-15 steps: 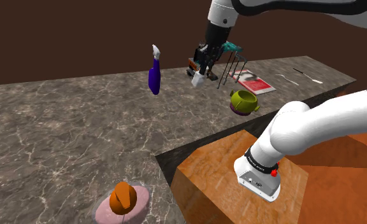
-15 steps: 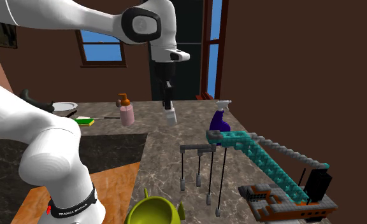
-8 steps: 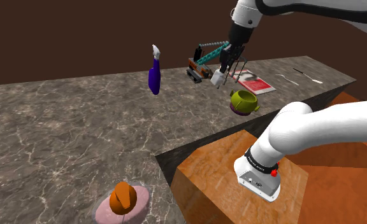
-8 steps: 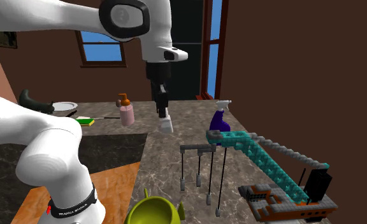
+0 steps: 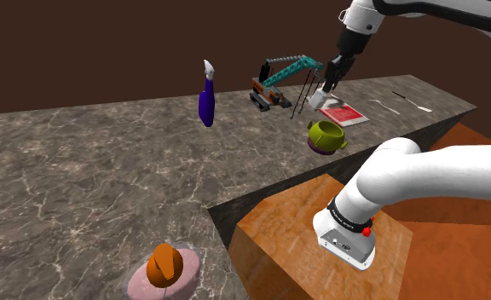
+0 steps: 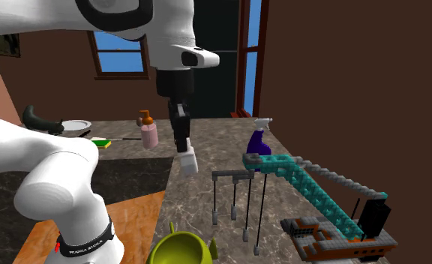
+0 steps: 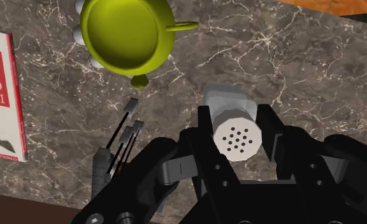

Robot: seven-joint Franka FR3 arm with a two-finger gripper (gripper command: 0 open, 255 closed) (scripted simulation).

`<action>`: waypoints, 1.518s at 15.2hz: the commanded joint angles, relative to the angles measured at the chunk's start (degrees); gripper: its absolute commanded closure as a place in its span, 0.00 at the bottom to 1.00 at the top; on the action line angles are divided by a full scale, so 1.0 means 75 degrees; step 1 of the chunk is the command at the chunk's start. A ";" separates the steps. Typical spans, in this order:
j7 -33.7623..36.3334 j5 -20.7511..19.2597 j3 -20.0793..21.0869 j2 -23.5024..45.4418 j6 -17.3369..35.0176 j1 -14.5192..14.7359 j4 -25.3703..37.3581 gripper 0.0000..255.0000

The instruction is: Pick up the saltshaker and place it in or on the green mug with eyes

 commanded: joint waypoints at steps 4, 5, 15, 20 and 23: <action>-0.0927 -0.0689 -0.0848 -0.0215 -0.0235 -0.0348 0.0128 1.00; -0.1111 -0.0821 -0.1016 -0.0222 -0.0283 -0.0406 0.0198 1.00; -0.1683 -0.1434 -0.1767 -0.0364 0.0199 -0.0667 -0.0302 1.00; -0.1651 -0.1585 -0.1921 -0.0447 0.0652 -0.0737 -0.0838 1.00; -0.1634 -0.1683 -0.2023 -0.0475 0.0932 -0.0780 -0.1146 1.00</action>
